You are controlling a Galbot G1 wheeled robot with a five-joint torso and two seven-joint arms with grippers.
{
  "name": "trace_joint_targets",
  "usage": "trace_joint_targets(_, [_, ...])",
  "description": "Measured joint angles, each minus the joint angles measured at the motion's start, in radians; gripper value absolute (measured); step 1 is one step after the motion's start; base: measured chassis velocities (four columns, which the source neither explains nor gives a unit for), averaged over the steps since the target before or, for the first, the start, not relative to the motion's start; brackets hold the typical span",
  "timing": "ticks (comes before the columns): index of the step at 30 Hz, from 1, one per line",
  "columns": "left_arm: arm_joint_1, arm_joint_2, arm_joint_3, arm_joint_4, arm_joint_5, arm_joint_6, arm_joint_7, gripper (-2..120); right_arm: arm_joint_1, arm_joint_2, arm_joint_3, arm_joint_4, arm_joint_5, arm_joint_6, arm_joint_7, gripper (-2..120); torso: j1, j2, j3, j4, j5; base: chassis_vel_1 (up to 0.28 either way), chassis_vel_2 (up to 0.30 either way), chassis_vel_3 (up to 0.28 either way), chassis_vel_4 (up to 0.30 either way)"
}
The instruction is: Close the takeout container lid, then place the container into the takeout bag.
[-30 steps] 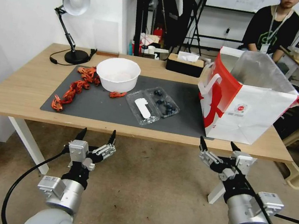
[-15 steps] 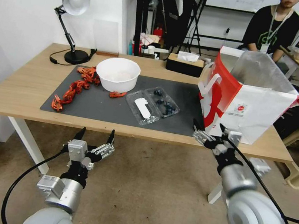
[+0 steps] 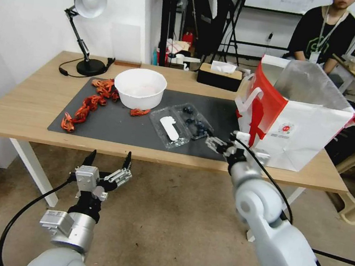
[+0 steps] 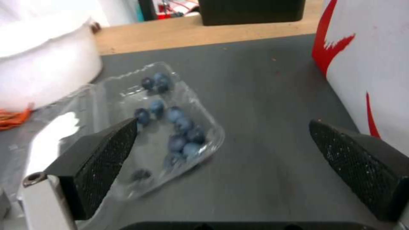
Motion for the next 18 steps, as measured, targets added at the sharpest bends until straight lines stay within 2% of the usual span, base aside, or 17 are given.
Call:
trace_joint_targets(9, [-0.012,0.002,-0.003,0.023,-0.006,-0.006,-0.005,100,0.175,0.013,-0.069,-0.131,0.098,-0.144,0.104,100,0.000,0.000,0.000,0.0000,0.0001,0.000,0.000,0.000,0.000])
trace_joint_targets(18, [-0.023,0.004,-0.003,0.036,-0.012,-0.006,-0.009,100,0.240,0.018,-0.098,-0.187,0.123,-0.234,0.140,100,0.000,0.000,0.000,0.0000,0.0000,0.000,0.000,0.000,0.000])
